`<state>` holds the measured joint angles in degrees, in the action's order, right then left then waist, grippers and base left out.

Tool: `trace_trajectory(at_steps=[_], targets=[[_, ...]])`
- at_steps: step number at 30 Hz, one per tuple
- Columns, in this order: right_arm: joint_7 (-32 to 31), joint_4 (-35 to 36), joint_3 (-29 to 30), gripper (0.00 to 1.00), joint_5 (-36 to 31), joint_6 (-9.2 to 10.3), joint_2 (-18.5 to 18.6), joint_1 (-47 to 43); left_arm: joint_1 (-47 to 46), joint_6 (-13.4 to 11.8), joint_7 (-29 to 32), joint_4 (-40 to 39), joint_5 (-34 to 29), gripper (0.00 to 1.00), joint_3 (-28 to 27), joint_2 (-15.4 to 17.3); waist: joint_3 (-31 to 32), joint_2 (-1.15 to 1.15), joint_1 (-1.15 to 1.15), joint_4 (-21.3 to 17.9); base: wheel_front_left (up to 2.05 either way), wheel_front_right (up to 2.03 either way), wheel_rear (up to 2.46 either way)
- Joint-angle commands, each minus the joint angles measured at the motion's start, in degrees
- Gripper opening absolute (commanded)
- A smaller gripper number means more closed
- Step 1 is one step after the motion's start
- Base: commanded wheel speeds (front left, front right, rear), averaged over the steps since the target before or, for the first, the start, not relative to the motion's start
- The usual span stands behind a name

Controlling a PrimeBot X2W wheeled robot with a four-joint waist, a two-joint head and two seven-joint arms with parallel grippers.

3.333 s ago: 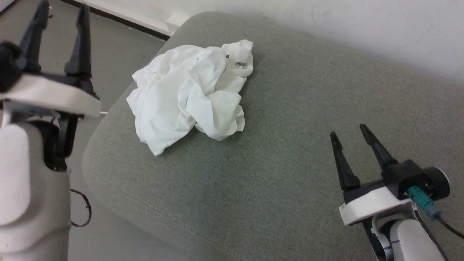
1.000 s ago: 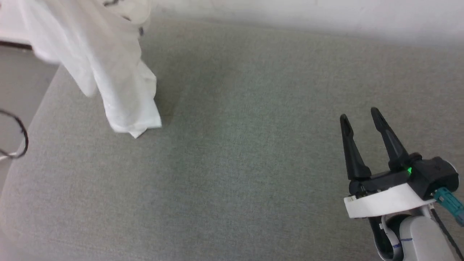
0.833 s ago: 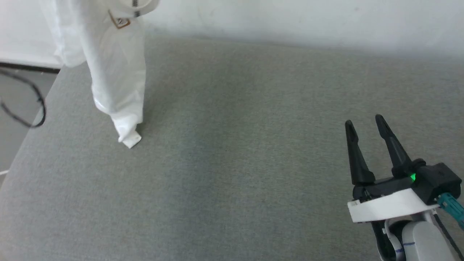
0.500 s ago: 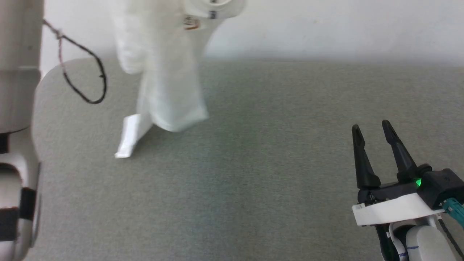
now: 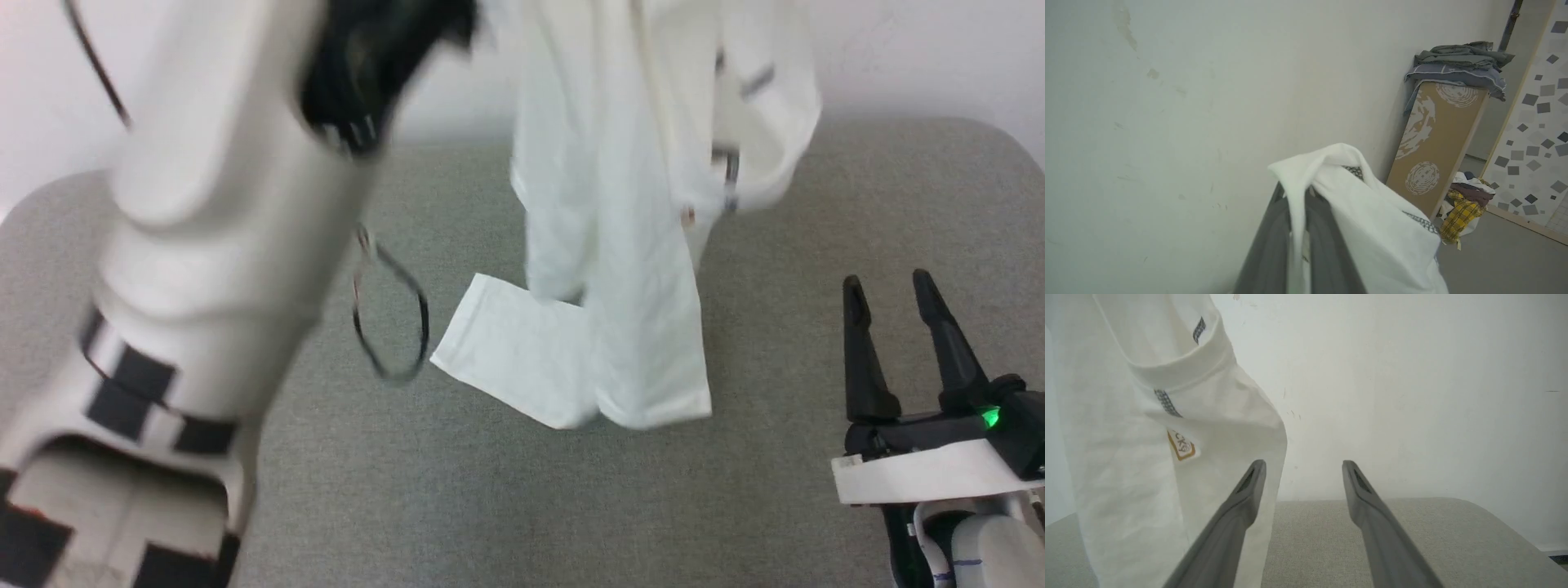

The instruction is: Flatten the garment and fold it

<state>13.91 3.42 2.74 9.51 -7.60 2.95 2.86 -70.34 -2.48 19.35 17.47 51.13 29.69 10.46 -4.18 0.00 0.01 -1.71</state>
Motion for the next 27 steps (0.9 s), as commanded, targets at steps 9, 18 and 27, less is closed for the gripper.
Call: trace_trajectory(at_steps=[9, 18, 27], targets=[[0.17, 1.62, 1.77, 1.0, -0.57, 0.11, -0.07, 0.21, 25.71, 1.84, -4.02, -2.01, -4.77, 0.0, 10.97, 4.58, -3.39, 0.0, -0.01, -0.7, 0.0, 0.0, 0.0], [-0.15, 2.26, 1.35, 1.0, -0.78, 0.11, -0.07, 1.37, 38.7, 2.33, -10.34, 4.47, -6.12, 0.0, 16.28, 3.21, -6.26, 0.0, -0.01, 0.04, 0.0, 0.0, 0.0], [-0.31, 1.16, 0.61, 1.0, -0.77, 0.11, -0.07, 1.47, 36.53, 1.46, -19.46, 0.62, -6.13, 1.0, 11.84, 1.61, -4.83, 0.0, -0.01, 1.3, 0.0, 0.0, 0.0]])
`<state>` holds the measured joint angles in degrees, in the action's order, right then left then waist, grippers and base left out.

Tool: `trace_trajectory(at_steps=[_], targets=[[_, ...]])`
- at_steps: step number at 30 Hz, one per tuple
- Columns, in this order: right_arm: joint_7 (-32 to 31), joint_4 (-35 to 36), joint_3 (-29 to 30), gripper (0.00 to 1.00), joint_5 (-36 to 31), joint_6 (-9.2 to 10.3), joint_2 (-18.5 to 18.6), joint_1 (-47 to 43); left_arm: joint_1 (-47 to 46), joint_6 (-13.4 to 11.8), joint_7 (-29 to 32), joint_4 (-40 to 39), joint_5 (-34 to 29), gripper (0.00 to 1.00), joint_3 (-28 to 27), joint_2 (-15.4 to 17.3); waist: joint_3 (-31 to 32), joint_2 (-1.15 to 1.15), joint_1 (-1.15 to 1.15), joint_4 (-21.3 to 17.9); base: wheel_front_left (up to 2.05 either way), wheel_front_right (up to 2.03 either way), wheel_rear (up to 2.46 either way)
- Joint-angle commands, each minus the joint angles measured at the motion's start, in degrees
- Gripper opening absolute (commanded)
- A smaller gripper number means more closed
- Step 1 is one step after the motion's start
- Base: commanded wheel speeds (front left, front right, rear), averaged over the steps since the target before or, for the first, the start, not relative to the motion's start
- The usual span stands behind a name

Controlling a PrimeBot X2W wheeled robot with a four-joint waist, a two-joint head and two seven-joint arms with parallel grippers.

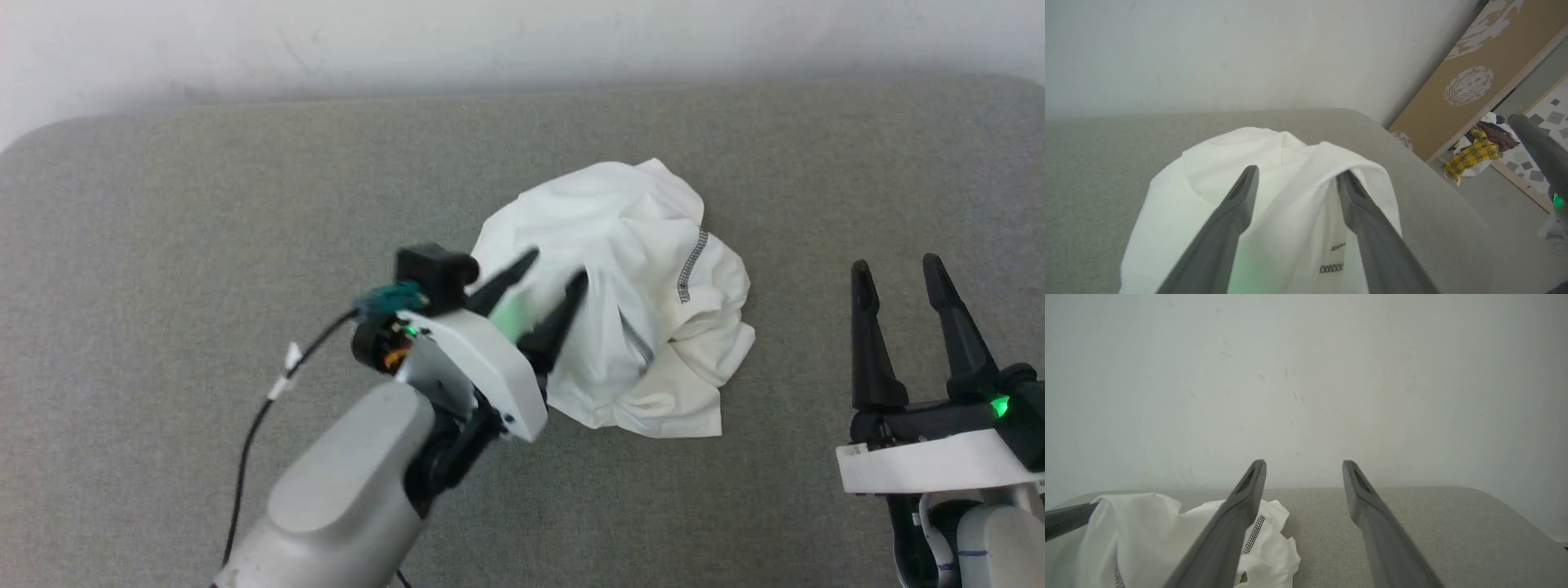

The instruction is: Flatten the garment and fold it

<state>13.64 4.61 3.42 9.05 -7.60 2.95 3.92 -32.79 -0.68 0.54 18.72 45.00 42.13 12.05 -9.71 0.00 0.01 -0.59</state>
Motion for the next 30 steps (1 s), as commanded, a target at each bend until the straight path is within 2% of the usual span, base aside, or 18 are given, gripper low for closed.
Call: trace_trajectory(at_steps=[1, 7, 13, 16, 18, 21, 23, 26, 30], targets=[[-0.05, -0.2, -0.16, 1.0, -0.26, 0.11, -0.07, 0.33, -1.01, -0.75, -1.72, -1.94, 0.04, 1.0, -1.53, 0.47, 1.09, 0.0, -0.01, 0.24, 0.0, 0.0, 0.0], [-0.14, -0.81, -0.53, 1.0, -0.04, 0.11, -0.07, -0.54, 3.5, -5.39, -7.37, -11.39, -0.33, 1.0, -7.64, 6.18, 3.06, 0.0, -0.01, 0.22, 0.0, 0.0, 0.0], [-0.11, -0.84, -0.71, 1.0, 0.25, 0.11, -0.07, -1.67, 16.04, -12.01, -13.17, -21.61, -0.54, 1.0, -14.79, 12.62, 3.37, 0.0, -0.01, 0.35, 0.0, 0.0, 0.0], [-0.1, -0.93, -0.96, 1.0, 0.35, 0.11, -0.07, -2.16, 23.27, -13.14, -15.05, -25.96, -2.27, 1.0, -17.92, 14.13, 3.16, 0.0, -0.01, 0.78, 0.0, 0.0, 0.0], [-0.12, -1.02, -1.22, 1.0, 0.55, 0.11, -0.07, -2.44, 27.73, -13.73, -15.43, -27.9, -6.21, 1.0, -19.59, 14.96, 3.02, 0.0, -0.01, 1.18, 0.0, 0.0, 0.0], [-0.23, -1.37, -1.61, 1.0, 0.8, 0.11, -0.07, -2.89, 33.56, -13.9, -15.51, -30.36, -11.81, 1.0, -24.53, 11.95, 2.81, 0.0, -0.01, 1.96, 0.0, 0.0, 0.0], [-0.29, -1.69, -1.65, 1.0, 0.93, 0.11, -0.07, -3.19, 37.08, -12.81, -15.52, -30.48, -13.85, 1.0, -27.04, 8.74, 2.85, 0.0, -0.01, 2.49, 0.0, 0.0, 0.0], [-0.67, -2.01, -1.01, 1.0, 0.78, 0.11, -0.07, -3.38, 39.68, -9.62, -15.53, -30.02, -15.97, 1.0, -29.56, 4.6, 2.63, 0.0, -0.01, 3.58, 0.0, 0.0, 0.0], [-2.83, -1.8, 0.78, 1.0, -0.18, 0.11, -0.07, -1.64, 39.4, -5.12, -15.53, -28.75, -18.72, 1.0, -32.09, 0.91, 1.74, 0.0, -0.01, 4.87, 0.0, 0.0, 0.0]])
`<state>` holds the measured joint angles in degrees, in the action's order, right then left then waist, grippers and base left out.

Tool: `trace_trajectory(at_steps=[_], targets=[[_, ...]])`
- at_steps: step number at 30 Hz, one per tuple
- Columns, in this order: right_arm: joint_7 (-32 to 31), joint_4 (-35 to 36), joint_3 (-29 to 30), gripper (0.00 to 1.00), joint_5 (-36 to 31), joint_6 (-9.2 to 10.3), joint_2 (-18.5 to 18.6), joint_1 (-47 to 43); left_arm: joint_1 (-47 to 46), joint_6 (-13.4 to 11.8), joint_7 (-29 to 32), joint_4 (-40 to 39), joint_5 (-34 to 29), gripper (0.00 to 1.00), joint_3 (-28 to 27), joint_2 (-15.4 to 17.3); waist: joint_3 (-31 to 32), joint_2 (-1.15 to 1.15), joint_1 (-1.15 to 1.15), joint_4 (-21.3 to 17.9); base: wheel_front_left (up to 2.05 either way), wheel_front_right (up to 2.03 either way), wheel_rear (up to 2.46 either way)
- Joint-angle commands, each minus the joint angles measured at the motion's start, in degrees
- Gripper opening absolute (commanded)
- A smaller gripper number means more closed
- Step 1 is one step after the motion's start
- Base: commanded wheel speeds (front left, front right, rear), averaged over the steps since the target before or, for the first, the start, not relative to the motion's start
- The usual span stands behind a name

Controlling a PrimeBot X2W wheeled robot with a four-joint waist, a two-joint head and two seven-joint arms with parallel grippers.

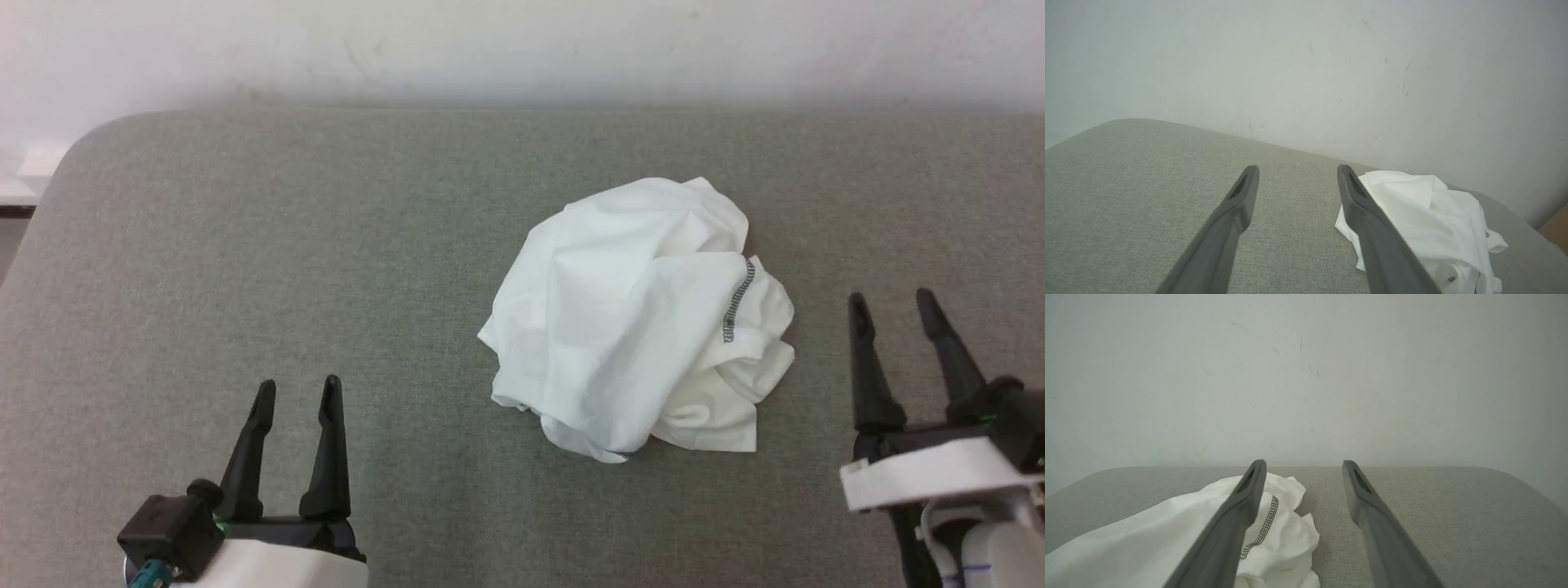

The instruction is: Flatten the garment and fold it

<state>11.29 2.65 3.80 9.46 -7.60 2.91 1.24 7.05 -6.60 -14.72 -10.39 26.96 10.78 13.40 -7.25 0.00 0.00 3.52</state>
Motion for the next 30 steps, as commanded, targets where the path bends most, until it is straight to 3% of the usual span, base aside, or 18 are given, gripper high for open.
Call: trace_trajectory(at_steps=[1, 6, 13, 18, 28, 29, 30], targets=[[-1.42, 0.34, 0.92, 1.0, -1.18, 0.11, -0.03, 1.85, -0.81, 1.78, -0.27, 0.66, -1.37, 1.0, -1.41, -1.16, -1.07, 0.0, 0.0, 0.97, 0.0, 0.0, 0.0], [-8.99, 0.29, 1.79, 1.0, -3.12, 0.11, -0.03, 7.09, -2.27, 5.7, -0.27, 2.07, -4.67, 1.0, -3.85, -4.35, -3.46, 0.0, 0.0, 1.63, 0.0, 0.0, 0.0], [-26.0, -6.16, 3.8, 1.0, -4.51, 0.11, 0.15, 14.62, -3.99, 9.9, -0.28, 5.92, -7.52, 1.0, -4.8, -7.8, -6.69, 0.0, 0.0, 3.53, 0.0, 0.0, 0.0], [-36.39, -12.16, 5.55, 1.0, -6.38, 0.11, 1.82, 17.69, -5.47, 11.7, -0.28, 8.1, -8.49, 1.0, -4.66, -9.22, -8.15, 0.0, 0.0, 6.03, 0.0, 0.0, 0.0], [-45.26, -22.28, 3.63, 1.0, -6.23, 0.11, 2.34, 18.27, -6.78, 13.26, -0.28, 10.04, -9.07, 1.0, -4.84, -10.22, -9.52, 0.0, 0.0, 9.47, 0.0, 0.0, 0.0], [-45.86, -23.19, 3.67, 0.62, -6.02, 0.11, 2.09, 18.35, -6.86, 13.33, -0.28, 10.12, -9.06, 1.0, -4.94, -10.26, -9.63, 0.0, 0.0, 9.54, 0.0, 0.0, 0.0], [-46.01, -23.75, 3.68, 0.31, -5.9, 0.11, 1.86, 18.56, -6.92, 13.4, -0.28, 10.16, -9.02, 1.0, -5.1, -10.29, -9.77, 0.0, 0.0, 9.56, 0.0, 0.0, 0.0]])
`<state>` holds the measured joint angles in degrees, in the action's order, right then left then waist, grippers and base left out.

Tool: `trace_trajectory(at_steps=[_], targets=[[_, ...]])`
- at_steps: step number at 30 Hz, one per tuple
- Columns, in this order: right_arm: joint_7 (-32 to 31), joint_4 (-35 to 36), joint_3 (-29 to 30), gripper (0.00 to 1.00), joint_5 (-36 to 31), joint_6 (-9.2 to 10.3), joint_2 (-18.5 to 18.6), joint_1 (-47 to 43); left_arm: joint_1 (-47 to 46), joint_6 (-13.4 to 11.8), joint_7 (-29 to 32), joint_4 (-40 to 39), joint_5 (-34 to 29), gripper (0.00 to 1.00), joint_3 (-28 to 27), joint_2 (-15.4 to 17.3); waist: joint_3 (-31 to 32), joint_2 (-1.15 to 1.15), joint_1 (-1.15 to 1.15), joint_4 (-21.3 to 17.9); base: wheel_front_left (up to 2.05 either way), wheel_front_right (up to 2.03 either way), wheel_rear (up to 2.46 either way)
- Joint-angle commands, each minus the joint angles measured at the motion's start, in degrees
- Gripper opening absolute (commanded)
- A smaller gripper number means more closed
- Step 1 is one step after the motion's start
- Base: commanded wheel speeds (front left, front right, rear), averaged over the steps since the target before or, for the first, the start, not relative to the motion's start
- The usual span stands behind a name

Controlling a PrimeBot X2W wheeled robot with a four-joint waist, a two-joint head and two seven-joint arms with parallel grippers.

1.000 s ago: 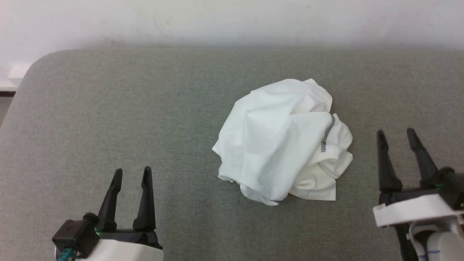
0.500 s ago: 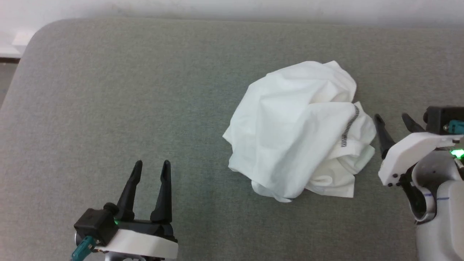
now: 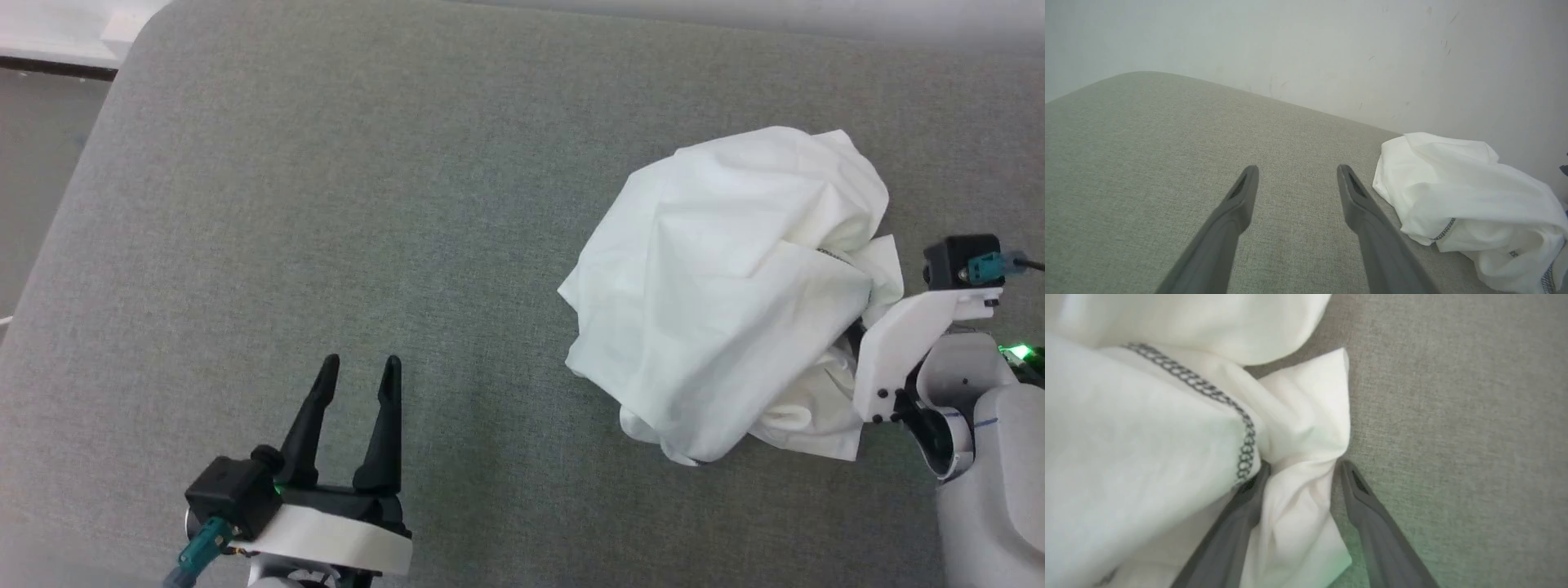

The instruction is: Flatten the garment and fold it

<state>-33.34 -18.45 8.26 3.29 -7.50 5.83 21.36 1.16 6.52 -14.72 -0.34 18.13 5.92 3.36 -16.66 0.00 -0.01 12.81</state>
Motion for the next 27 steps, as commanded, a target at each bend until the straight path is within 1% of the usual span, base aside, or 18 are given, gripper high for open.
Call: trace_trajectory(at_steps=[1, 5, 7, 11, 15, 18, 21, 25, 26, 27], targets=[[-1.07, -2.9, -0.81, 0.0, 0.24, 0.01, -1.25, -1.26, -1.1, 0.34, -0.28, 0.11, -0.16, 1.0, -0.4, -0.28, -0.51, 0.0, 0.01, 0.24, 0.0, 0.0, 0.0], [1.91, -1.94, -1.66, 0.0, 0.26, 0.01, -1.7, 0.51, -1.03, 0.5, -0.28, 0.49, -0.14, 1.0, -1.13, -0.37, -0.01, 0.0, 0.01, -0.89, 0.0, 0.0, 0.0], [4.24, -0.51, -2.72, 0.0, -0.11, 0.01, -1.12, 1.63, -0.89, 0.57, -0.28, 0.81, -0.17, 1.0, -1.28, -0.4, 1.04, 0.0, 0.01, -1.76, 0.0, 0.0, 0.0], [7.82, 3.54, -4.23, 0.0, 0.04, 0.01, 1.19, 4.84, -0.06, 0.63, -0.28, 0.95, -0.31, 1.0, -1.91, -0.44, 4.1, 0.0, 0.01, -3.83, 0.0, 0.0, 0.0], [8.94, 8.86, -3.92, 0.0, -0.92, 0.01, 4.86, 7.6, 1.29, 0.53, -0.28, 0.77, -0.6, 1.0, -2.79, -0.46, 6.99, 0.0, 0.01, -6.07, 0.0, 0.0, 0.0], [8.46, 13.26, -1.45, 0.0, -1.92, 0.01, 7.65, 7.18, 2.32, 0.24, -0.28, 0.39, -0.68, 1.0, -3.44, -0.46, 7.92, 0.0, 0.01, -7.44, 0.0, 0.0, 0.0], [7.32, 17.41, 2.65, 0.0, -3.55, 0.01, 9.57, 3.03, 3.17, 0.15, -0.28, -0.17, -0.88, 1.0, -3.95, -0.47, 7.9, 0.0, 0.01, -8.43, 0.0, 0.0, 0.0], [4.74, 19.3, 10.44, 0.0, -4.98, 0.01, 8.17, -8.57, 3.6, 0.25, -0.28, -0.29, -1.36, 1.0, -4.08, -0.47, 6.99, 0.0, 0.01, -8.87, 0.0, 0.0, 0.0], [4.74, 19.3, 10.44, 0.0, -4.98, 0.01, 8.17, -8.57, 3.6, 0.25, -0.28, -0.29, -1.36, 1.0, -4.08, -0.47, 6.99, 0.0, 0.01, -8.87, 0.0, 0.0, 0.0], [4.24, 19.0, 12.35, 0.0, -5.13, 0.01, 7.06, -11.9, 3.54, 0.29, -0.28, -0.31, -1.42, 1.0, -3.96, -0.47, 6.64, 0.0, 0.01, -8.78, 0.0, 0.0, 0.0]])
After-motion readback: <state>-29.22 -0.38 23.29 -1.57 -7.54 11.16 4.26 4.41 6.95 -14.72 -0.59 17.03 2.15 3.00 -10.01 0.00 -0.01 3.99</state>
